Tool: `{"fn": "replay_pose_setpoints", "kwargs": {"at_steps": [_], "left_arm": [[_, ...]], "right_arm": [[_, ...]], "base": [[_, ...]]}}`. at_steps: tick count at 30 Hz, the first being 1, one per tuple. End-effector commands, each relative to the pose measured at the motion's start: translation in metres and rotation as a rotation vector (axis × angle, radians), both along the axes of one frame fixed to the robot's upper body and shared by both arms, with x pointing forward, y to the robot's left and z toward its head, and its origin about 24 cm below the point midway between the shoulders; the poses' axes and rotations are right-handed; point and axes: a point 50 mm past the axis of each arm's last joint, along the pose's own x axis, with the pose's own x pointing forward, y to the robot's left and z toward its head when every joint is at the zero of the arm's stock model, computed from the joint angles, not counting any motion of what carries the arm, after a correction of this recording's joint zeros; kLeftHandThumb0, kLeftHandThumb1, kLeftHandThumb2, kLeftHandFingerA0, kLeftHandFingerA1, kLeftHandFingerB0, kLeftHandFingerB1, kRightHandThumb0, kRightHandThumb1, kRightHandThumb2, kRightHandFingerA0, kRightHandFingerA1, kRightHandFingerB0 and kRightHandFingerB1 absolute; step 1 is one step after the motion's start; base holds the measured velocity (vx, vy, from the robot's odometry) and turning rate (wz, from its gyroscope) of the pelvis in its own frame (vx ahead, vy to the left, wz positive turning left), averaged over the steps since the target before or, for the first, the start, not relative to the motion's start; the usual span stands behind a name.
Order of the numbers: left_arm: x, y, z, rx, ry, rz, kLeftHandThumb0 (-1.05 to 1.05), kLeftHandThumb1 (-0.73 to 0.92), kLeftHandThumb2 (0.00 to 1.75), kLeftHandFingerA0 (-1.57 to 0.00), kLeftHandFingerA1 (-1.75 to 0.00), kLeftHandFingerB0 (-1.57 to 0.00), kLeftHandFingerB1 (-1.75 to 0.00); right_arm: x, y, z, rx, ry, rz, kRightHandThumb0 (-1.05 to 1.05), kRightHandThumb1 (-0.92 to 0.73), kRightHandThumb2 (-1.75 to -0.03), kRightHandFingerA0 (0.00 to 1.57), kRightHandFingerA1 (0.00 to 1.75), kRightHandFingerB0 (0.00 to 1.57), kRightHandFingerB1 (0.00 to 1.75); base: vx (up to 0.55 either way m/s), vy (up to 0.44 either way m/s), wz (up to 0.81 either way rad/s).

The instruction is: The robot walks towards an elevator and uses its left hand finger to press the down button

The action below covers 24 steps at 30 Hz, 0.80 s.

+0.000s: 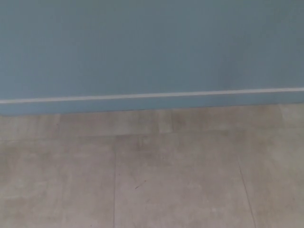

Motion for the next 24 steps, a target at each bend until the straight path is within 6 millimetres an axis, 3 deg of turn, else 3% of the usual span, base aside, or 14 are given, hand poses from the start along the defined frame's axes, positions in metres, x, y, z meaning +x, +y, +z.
{"fn": "replay_pose_setpoints", "kwargs": {"at_steps": [1,2,4,6,13,14,16,17,18,19,21,22,23,24], "left_arm": [[0.010,0.003,0.001,0.044,-0.082,-0.034,-0.29,0.51,0.56,-0.75,-0.54,-0.64,-0.47],[0.008,0.003,0.001,0.045,-0.082,-0.030,-0.29,0.51,0.56,-0.73,-0.54,-0.65,-0.47],[0.006,0.002,0.002,0.045,-0.081,-0.028,-0.27,0.53,0.56,-0.72,-0.55,-0.62,-0.46],[0.004,0.001,0.002,0.042,-0.083,-0.029,-0.30,0.51,0.55,-0.68,-0.54,-0.61,-0.46],[0.009,0.006,0.002,0.028,-0.100,0.012,-0.31,0.48,0.55,-0.57,-0.46,-0.68,-0.48],[0.010,0.007,0.003,0.033,-0.122,0.028,-0.26,0.49,0.55,-0.61,-0.52,-0.71,-0.49],[0.011,0.008,0.003,0.035,-0.131,0.035,-0.26,0.49,0.55,-0.61,-0.52,-0.71,-0.49],[0.009,0.007,0.004,0.026,-0.147,0.054,-0.25,0.49,0.54,-0.65,-0.53,-0.66,-0.49],[0.009,0.007,0.004,0.022,-0.154,0.062,-0.25,0.49,0.54,-0.65,-0.53,-0.66,-0.49],[0.006,0.003,0.006,0.022,-0.188,0.030,-0.29,0.50,0.55,-0.55,-0.58,-0.60,-0.51],[0.004,0.000,0.007,0.019,-0.213,0.014,-0.32,0.52,0.54,-0.57,-0.57,-0.62,-0.51],[0.005,0.001,0.007,0.021,-0.210,0.009,-0.31,0.51,0.54,-0.66,-0.60,-0.64,-0.51],[0.006,0.002,0.007,0.024,-0.204,0.002,-0.31,0.51,0.54,-0.66,-0.60,-0.64,-0.51],[0.007,0.002,0.007,0.022,-0.206,0.015,-0.40,0.40,0.78,-0.51,-0.64,-0.60,-0.62]], "right_arm": [[0.009,-0.007,0.005,-0.045,-0.098,0.000,-0.41,-0.42,-0.72,0.49,0.55,0.44,0.47],[0.008,-0.007,0.005,-0.049,-0.096,0.013,-0.36,-0.54,-0.56,0.54,0.48,0.48,0.35],[0.007,-0.007,0.006,-0.049,-0.099,0.005,-0.42,-0.43,-0.74,0.49,0.56,0.43,0.48],[0.006,-0.008,0.006,-0.047,-0.108,-0.017,-0.34,-0.53,-0.56,0.54,0.47,0.49,0.36],[0.013,-0.011,0.007,-0.056,-0.125,-0.013,-0.37,-0.54,-0.57,0.51,0.46,0.48,0.35],[0.017,-0.012,0.007,-0.053,-0.137,-0.009,-0.44,-0.45,-0.75,0.48,0.55,0.43,0.48],[0.019,-0.013,0.008,-0.052,-0.142,-0.008,-0.44,-0.45,-0.75,0.48,0.55,0.43,0.48],[0.019,-0.013,0.008,-0.052,-0.143,-0.005,-0.37,-0.54,-0.57,0.54,0.45,0.49,0.36],[0.019,-0.013,0.008,-0.052,-0.143,-0.004,-0.37,-0.54,-0.57,0.54,0.45,0.49,0.36],[0.020,-0.014,0.008,-0.056,-0.138,0.013,-0.44,-0.44,-0.74,0.48,0.52,0.42,0.47],[0.022,-0.014,0.008,-0.059,-0.140,0.002,-0.44,-0.44,-0.74,0.50,0.54,0.43,0.47],[0.023,-0.014,0.008,-0.060,-0.142,0.000,-0.36,-0.52,-0.56,0.56,0.47,0.49,0.36],[0.023,-0.015,0.008,-0.062,-0.144,-0.001,-0.36,-0.52,-0.56,0.56,0.47,0.49,0.36],[0.024,-0.015,0.008,-0.061,-0.144,-0.003,-0.44,-0.43,-0.74,0.50,0.55,0.43,0.47]], "base": [[0.00,0.000,0.00],[0.00,0.000,0.00],[0.00,0.000,0.00],[0.00,0.000,0.00],[0.00,0.000,0.00],[0.00,0.000,0.00],[0.00,0.000,0.00],[0.00,0.000,0.00],[0.00,0.000,0.00],[0.00,0.000,0.00],[0.00,0.000,0.00],[0.00,0.000,0.00],[0.00,0.000,0.00],[0.00,0.000,0.00]]}}
